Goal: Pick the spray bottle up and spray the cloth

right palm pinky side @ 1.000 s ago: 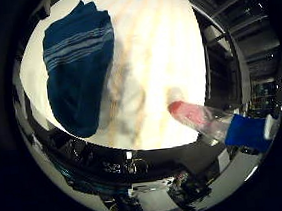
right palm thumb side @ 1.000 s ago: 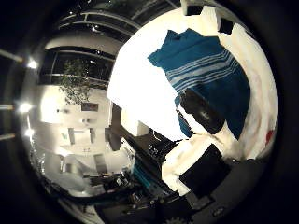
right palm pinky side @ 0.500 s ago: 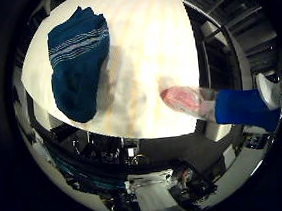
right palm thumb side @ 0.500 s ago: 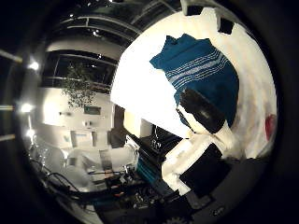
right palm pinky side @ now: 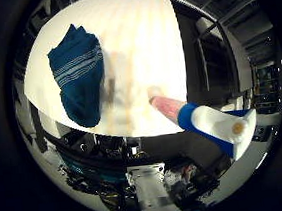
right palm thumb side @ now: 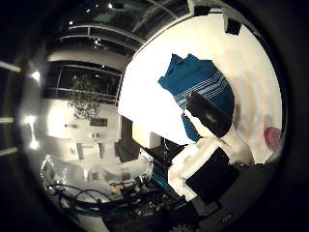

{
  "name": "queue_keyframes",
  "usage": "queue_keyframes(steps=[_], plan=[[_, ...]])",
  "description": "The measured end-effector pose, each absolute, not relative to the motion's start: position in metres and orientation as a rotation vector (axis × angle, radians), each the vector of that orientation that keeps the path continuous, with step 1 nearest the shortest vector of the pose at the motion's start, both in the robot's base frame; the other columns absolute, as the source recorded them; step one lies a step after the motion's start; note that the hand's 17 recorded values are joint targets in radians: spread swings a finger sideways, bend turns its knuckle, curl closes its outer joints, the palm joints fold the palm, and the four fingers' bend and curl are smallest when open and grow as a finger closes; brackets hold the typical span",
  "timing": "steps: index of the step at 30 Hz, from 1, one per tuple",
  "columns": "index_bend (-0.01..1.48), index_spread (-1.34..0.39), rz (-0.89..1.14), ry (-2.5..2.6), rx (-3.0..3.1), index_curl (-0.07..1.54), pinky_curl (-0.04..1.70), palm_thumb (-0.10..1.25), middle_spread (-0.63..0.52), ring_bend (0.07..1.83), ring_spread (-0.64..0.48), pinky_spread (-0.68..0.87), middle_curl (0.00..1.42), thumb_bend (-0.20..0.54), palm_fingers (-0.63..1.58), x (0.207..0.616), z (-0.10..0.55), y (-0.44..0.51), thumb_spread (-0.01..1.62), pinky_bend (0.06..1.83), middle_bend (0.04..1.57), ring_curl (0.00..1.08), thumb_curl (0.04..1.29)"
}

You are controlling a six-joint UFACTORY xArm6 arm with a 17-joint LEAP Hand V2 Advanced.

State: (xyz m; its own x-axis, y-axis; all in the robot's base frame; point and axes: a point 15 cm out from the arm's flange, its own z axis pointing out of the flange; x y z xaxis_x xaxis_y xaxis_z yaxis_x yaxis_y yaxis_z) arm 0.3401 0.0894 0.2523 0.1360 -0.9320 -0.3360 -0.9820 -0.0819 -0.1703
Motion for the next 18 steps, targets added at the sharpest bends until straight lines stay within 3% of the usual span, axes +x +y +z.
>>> queue_keyframes(steps=[18], plan=[[0.18, -0.2, 0.268, 1.93, -2.128, 0.37, 0.68, 0.81, 0.01, 0.68, 0.06, 0.22, 0.42, -0.009, 0.3, 0.305, 0.275, 0.047, 1.36, 0.43, 0.48, 0.36, 0.33]])
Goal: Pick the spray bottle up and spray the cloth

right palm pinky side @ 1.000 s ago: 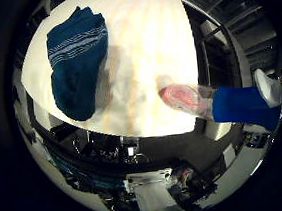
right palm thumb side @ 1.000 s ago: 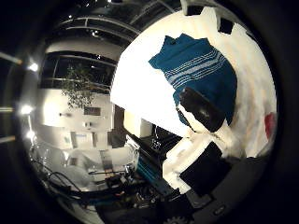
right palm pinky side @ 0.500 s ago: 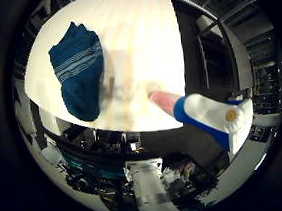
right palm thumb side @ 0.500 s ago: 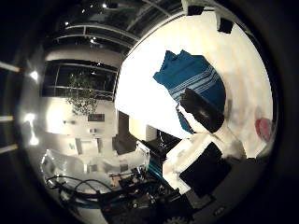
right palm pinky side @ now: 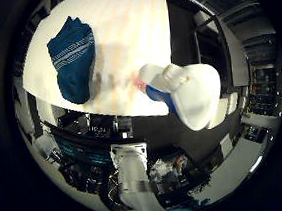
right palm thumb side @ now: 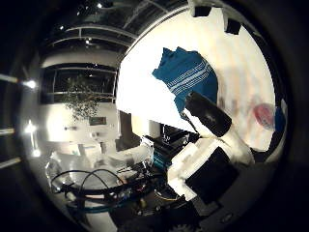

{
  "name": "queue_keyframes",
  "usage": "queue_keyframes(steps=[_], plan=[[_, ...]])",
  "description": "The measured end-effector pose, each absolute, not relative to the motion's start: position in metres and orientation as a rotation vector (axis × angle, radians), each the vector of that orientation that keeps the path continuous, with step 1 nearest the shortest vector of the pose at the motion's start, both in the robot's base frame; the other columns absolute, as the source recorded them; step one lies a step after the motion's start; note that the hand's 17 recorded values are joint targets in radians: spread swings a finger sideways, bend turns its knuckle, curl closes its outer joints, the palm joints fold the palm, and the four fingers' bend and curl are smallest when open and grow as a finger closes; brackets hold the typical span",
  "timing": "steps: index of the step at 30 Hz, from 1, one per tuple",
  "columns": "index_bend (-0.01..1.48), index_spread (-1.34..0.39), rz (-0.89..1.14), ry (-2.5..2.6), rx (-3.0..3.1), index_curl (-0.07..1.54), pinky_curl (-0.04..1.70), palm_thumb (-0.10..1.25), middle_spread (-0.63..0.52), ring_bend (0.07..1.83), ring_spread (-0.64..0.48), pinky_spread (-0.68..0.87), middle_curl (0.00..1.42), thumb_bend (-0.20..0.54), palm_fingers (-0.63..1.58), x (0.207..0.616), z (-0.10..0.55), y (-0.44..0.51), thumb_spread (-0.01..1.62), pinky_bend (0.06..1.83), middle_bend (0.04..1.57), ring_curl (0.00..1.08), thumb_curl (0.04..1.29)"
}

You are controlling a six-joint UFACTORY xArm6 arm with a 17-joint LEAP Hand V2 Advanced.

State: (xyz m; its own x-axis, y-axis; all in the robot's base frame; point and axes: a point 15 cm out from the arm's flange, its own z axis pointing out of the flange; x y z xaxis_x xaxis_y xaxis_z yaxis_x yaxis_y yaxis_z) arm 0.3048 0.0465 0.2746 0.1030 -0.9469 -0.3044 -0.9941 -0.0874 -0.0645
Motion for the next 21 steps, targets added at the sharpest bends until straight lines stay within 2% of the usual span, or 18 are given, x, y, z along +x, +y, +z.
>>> queue_keyframes(steps=[21], plan=[[0.18, -0.19, 0.31, 1.972, -2.133, 0.38, 0.69, 0.82, 0.02, 0.65, 0.06, 0.21, 0.42, -0.009, 0.3, 0.26, 0.29, 0.019, 1.37, 0.41, 0.47, 0.34, 0.33]])
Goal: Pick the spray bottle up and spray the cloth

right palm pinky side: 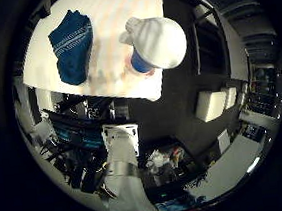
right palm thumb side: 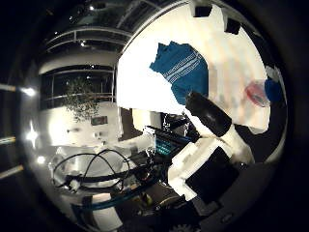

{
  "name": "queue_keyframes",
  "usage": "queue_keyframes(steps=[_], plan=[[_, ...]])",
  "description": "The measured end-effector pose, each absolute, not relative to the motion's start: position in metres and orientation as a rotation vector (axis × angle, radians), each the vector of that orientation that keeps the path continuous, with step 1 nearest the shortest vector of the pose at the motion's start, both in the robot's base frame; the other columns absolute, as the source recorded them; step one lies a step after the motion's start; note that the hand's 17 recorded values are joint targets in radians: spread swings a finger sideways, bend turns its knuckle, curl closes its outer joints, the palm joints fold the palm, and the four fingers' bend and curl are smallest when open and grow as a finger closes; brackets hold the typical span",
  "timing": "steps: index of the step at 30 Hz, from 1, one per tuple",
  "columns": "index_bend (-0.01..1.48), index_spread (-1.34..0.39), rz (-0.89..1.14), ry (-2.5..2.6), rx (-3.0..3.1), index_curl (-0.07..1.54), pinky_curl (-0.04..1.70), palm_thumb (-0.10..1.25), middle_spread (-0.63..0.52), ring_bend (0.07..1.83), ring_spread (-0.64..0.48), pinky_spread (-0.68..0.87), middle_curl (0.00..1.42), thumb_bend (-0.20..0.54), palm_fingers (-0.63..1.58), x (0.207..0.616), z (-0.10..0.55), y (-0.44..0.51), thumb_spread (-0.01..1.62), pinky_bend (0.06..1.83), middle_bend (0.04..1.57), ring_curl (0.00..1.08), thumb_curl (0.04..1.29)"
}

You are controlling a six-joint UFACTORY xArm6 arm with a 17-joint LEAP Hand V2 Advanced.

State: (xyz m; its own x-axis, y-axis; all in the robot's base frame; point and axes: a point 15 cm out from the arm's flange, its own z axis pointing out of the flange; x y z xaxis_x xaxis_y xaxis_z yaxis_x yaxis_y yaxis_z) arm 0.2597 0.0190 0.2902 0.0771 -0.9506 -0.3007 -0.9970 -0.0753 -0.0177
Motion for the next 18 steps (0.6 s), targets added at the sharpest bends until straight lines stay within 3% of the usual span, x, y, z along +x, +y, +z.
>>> queue_keyframes(steps=[18], plan=[[0.18, -0.18, 0.334, 2.073, -1.987, 0.36, 0.7, 0.82, 0.03, 0.65, 0.07, 0.19, 0.41, -0.009, 0.28, 0.231, 0.29, -0.033, 1.37, 0.41, 0.45, 0.34, 0.33]])
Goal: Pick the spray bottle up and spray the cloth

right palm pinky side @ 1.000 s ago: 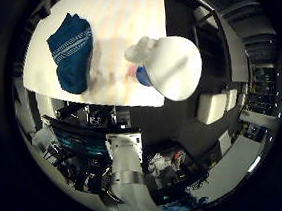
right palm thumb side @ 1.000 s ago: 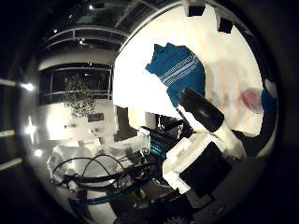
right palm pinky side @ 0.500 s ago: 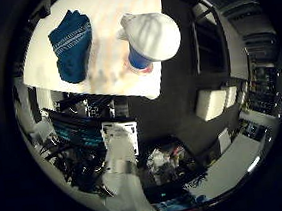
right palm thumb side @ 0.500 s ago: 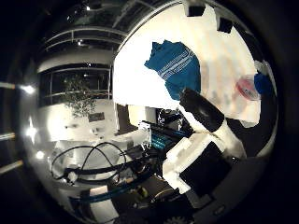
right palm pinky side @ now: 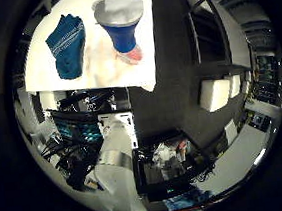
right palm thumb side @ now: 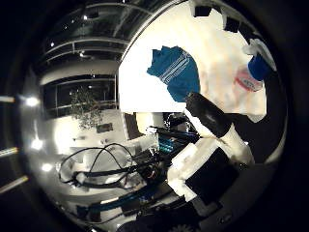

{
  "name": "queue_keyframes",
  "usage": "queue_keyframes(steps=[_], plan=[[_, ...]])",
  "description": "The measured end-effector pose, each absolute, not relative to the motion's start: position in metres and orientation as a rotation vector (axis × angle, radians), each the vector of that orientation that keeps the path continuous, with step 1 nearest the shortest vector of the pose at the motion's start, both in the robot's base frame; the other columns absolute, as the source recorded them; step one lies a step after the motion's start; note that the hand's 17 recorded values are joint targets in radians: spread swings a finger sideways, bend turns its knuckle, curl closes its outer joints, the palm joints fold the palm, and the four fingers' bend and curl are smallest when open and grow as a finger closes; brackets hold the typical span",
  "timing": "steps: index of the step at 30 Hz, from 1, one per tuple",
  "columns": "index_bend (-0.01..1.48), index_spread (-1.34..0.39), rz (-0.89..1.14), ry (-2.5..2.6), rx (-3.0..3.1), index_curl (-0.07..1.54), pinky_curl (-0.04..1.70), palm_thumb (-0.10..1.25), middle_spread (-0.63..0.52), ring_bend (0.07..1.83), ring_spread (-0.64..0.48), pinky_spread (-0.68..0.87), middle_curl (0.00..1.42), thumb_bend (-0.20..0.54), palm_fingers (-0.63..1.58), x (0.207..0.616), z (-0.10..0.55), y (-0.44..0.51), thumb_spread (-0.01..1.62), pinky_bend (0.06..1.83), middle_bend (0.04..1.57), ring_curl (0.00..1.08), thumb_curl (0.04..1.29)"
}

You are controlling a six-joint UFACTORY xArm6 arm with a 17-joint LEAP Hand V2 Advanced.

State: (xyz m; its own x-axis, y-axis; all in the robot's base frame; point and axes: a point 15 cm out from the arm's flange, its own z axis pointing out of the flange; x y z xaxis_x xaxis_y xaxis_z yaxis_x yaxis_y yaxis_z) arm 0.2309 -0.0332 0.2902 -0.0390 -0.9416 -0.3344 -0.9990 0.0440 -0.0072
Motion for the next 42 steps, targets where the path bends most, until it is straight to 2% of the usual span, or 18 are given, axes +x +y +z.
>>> queue_keyframes(steps=[14, 21, 30, 36, 42], plan=[[0.18, -0.19, 0.368, 2.121, -1.891, 0.36, 0.71, 0.81, 0.03, 0.65, 0.07, 0.19, 0.41, -0.008, 0.28, 0.208, 0.284, -0.07, 1.38, 0.41, 0.45, 0.34, 0.33], [0.18, -0.18, 0.27, 2.135, -1.878, 0.36, 0.71, 0.81, 0.03, 0.65, 0.06, 0.19, 0.41, -0.008, 0.28, 0.224, 0.288, -0.078, 1.38, 0.41, 0.45, 0.34, 0.33], [0.18, -0.18, 0.267, 2.135, -1.877, 0.36, 0.71, 0.8, 0.04, 0.65, 0.06, 0.19, 0.41, -0.009, 0.28, 0.224, 0.288, -0.078, 1.38, 0.41, 0.45, 0.34, 0.32], [0.18, -0.18, 0.267, 2.135, -1.877, 0.36, 0.7, 0.89, 0.03, 0.61, 0.05, 0.17, 0.41, 0.005, 0.26, 0.224, 0.288, -0.078, 1.38, 0.37, 0.47, 0.33, 0.34], [0.18, -0.21, 0.267, 2.135, -1.877, 0.37, 0.71, 0.91, -0.01, 0.58, 0.03, 0.22, 0.41, -0.008, 0.32, 0.224, 0.288, -0.078, 1.36, 0.39, 0.47, 0.33, 0.34]])
